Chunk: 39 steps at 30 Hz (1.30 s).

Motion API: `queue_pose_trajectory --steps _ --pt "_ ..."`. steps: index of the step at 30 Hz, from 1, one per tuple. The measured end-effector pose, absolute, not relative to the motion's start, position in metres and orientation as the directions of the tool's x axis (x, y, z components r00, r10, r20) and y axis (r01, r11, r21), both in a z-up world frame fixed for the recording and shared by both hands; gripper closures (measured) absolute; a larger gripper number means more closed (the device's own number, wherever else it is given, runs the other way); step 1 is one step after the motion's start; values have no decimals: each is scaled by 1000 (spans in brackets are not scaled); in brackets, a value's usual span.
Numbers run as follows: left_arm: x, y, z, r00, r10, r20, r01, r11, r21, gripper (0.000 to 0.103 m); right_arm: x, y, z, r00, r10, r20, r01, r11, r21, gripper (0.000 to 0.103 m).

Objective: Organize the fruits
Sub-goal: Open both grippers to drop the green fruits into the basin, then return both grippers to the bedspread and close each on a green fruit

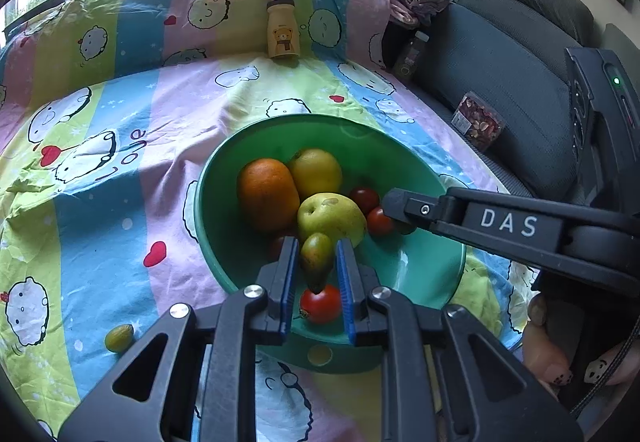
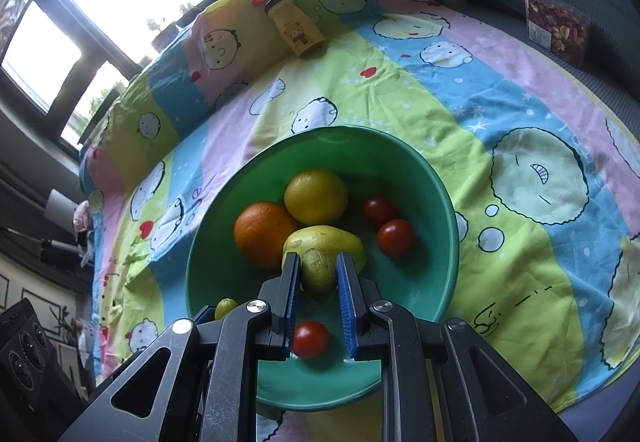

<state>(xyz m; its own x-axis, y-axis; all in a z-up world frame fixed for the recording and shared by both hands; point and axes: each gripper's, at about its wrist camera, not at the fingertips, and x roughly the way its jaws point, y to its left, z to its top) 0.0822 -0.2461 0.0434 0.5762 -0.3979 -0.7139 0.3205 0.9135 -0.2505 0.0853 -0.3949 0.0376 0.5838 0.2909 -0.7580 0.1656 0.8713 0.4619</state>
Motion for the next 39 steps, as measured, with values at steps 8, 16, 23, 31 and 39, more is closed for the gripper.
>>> queue_pose_trajectory --steps 8,16,23,31,39 --pt "72 -232 53 595 -406 -694 314 912 -264 54 81 -393 43 582 288 -761 157 878 452 74" --pt "60 -165 63 639 -335 -693 209 942 -263 36 71 -370 60 585 341 -736 63 885 461 60" --pt "61 -97 44 630 -237 -740 90 968 -233 36 63 -323 63 520 433 -736 -82 883 462 54" --pt "69 -67 2 544 -327 -773 93 939 -332 48 58 -251 49 410 491 -769 -271 870 411 54" --pt "71 -67 -10 482 -397 -781 174 917 -359 64 71 -220 4 321 380 -868 -262 916 304 73"
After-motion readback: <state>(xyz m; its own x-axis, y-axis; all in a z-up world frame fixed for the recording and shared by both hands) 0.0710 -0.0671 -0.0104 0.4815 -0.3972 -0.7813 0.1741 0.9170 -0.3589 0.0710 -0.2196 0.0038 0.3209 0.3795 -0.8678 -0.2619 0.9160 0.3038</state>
